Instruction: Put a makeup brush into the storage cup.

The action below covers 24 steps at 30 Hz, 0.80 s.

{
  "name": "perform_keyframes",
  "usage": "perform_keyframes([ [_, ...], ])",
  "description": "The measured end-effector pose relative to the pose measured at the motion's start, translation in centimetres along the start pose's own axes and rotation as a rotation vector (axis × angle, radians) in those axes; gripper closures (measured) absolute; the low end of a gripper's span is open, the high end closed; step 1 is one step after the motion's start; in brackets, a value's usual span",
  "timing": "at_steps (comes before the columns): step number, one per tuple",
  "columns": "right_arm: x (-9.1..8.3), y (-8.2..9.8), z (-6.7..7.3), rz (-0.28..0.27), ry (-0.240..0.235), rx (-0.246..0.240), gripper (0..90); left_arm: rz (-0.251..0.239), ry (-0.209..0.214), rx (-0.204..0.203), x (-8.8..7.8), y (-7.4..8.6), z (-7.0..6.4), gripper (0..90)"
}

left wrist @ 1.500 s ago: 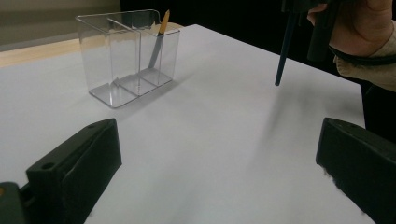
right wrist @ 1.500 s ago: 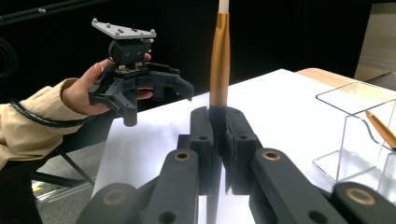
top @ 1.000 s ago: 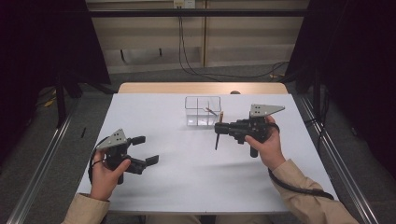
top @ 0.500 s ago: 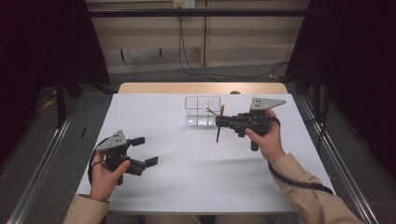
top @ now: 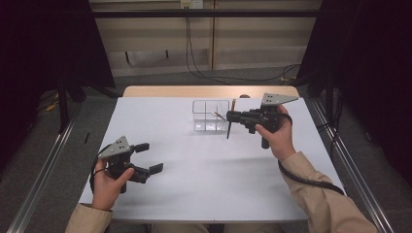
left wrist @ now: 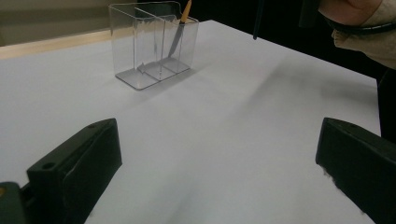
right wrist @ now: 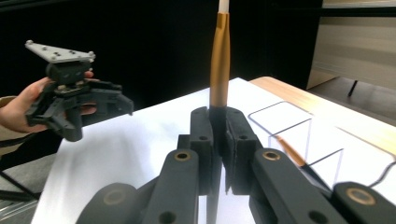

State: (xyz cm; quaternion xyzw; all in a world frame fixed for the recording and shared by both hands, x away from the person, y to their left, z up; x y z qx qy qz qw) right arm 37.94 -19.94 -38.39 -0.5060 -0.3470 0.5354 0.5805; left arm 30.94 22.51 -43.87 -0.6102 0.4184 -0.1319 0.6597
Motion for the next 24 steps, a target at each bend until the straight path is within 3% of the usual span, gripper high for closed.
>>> perform_keyframes([
  [24, -0.7, -1.7, -3.3, -0.012, 0.109, -0.009, 83.8, 0.010, -0.007, -0.006, -0.4, 0.5, 0.0, 0.2],
])
Point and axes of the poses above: each handheld gripper's, and its own axes: x roughly forward along the jaws, y roughly out of its underside, z roughly to its left, the point moved 1 cm from there along x, roughly forward along the jaws, and after that the axes turned 15 degrees about -y, right-handed, at the moved point
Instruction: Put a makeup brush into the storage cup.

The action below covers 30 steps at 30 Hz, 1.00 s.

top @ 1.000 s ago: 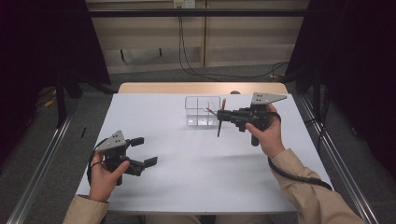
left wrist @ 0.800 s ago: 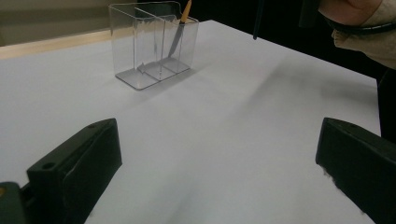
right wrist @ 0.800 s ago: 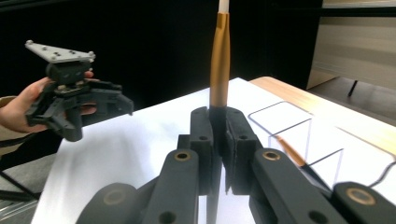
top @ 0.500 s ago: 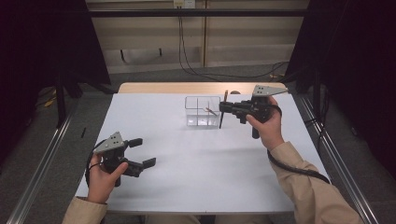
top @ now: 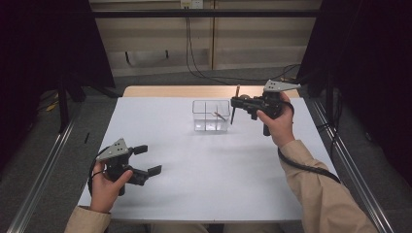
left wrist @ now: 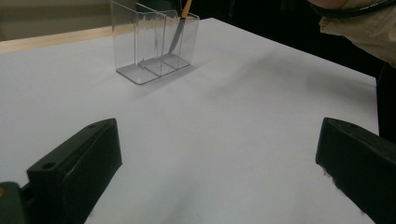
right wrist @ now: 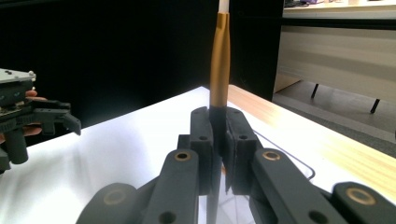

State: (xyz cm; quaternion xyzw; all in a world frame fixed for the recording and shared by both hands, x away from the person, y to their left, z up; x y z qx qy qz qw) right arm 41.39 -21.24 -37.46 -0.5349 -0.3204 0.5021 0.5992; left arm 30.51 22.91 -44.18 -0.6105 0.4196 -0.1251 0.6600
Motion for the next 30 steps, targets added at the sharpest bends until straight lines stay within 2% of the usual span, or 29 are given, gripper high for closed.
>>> perform_keyframes([
  [15, 0.5, -1.2, -1.3, -0.007, 0.069, -0.021, 83.8, -0.003, 0.003, -0.007, 0.1, 0.1, -0.1, 0.5],
  [24, 1.3, -0.9, -2.1, 0.002, 0.104, -0.019, 83.8, -0.010, 0.003, -0.007, 0.0, 0.1, 0.0, 0.5],
  [26, 1.5, -0.9, -2.2, 0.005, 0.124, -0.024, 83.8, -0.009, 0.003, -0.006, 0.0, 0.1, 0.0, 0.5],
  [30, 2.0, -0.9, -2.4, 0.010, 0.134, -0.035, 83.8, -0.012, 0.002, -0.005, 0.0, 0.1, 0.0, 0.5],
])
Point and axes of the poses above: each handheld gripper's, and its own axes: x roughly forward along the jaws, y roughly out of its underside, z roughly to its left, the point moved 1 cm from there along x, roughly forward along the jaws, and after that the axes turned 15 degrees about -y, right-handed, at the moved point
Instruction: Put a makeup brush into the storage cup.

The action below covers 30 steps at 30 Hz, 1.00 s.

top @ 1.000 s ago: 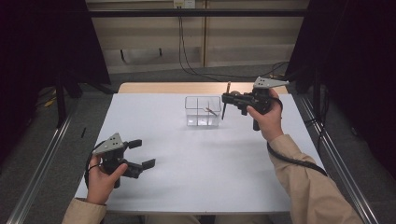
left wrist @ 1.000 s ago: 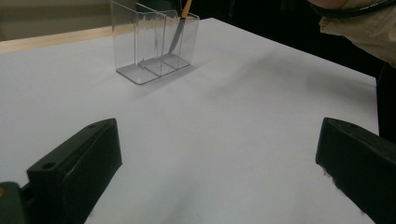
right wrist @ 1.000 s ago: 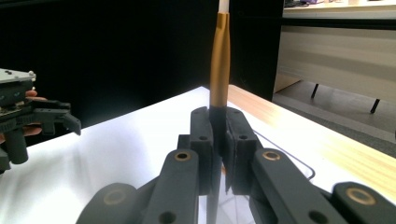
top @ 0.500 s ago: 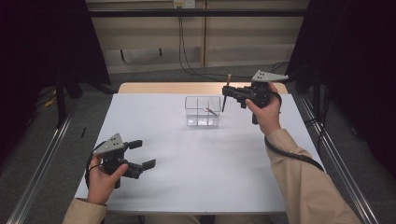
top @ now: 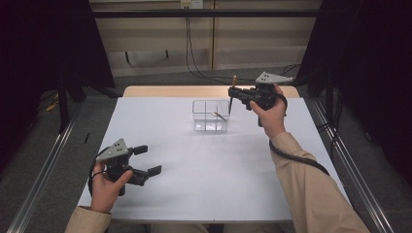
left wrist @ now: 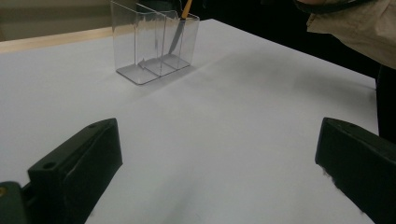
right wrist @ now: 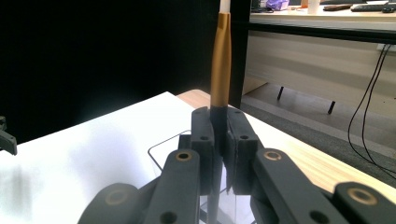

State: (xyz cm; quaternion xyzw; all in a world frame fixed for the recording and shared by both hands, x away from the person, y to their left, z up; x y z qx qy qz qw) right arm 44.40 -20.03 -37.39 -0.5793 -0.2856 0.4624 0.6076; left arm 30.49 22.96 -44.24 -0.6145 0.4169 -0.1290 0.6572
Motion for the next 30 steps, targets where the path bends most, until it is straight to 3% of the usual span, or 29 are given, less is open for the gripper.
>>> perform_keyframes([
  [19, 1.0, 0.9, -0.5, -0.003, 0.050, -0.009, 83.8, -0.022, 0.004, 0.008, -0.2, -0.1, -0.1, 0.3],
  [30, 1.4, 1.5, -0.5, 0.001, 0.047, -0.005, 83.8, -0.025, 0.004, 0.010, -0.3, -0.2, -0.2, 0.3],
])
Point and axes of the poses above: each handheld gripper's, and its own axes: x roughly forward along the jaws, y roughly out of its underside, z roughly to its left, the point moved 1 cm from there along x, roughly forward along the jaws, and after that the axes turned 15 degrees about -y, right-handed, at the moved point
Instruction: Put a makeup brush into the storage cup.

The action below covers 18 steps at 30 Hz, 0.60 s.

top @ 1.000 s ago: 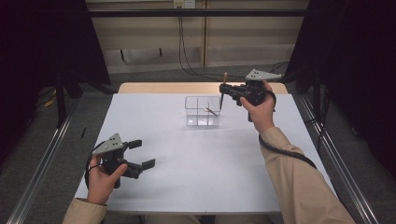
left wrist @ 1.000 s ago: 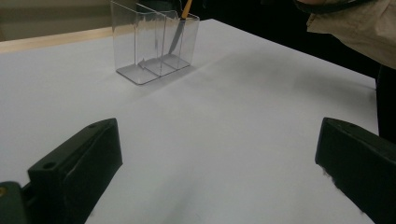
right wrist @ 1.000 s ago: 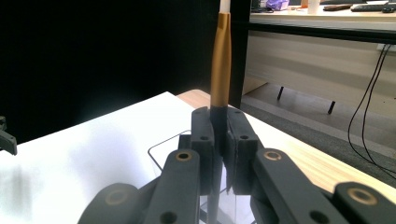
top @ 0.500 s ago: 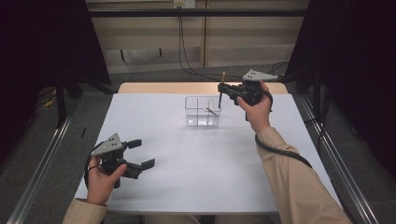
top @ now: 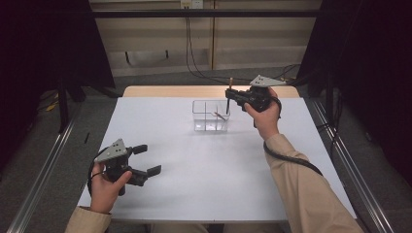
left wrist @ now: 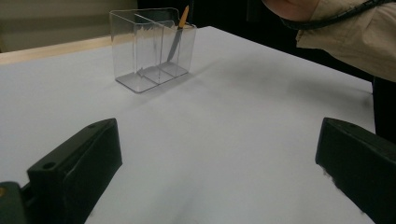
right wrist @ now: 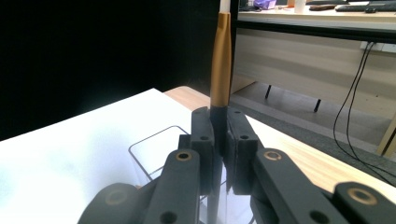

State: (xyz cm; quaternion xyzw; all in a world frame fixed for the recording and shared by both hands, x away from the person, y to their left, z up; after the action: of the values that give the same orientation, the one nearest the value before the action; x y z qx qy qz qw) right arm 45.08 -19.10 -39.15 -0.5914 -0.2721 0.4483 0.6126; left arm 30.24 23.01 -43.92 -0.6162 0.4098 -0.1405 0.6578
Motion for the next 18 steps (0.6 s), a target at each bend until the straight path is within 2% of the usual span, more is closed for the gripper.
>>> perform_keyframes([
  [18, 0.1, 1.2, -0.1, 0.028, 0.004, 0.011, 83.8, 0.001, 0.000, 0.005, 0.0, 0.0, 0.0, 0.3],
])
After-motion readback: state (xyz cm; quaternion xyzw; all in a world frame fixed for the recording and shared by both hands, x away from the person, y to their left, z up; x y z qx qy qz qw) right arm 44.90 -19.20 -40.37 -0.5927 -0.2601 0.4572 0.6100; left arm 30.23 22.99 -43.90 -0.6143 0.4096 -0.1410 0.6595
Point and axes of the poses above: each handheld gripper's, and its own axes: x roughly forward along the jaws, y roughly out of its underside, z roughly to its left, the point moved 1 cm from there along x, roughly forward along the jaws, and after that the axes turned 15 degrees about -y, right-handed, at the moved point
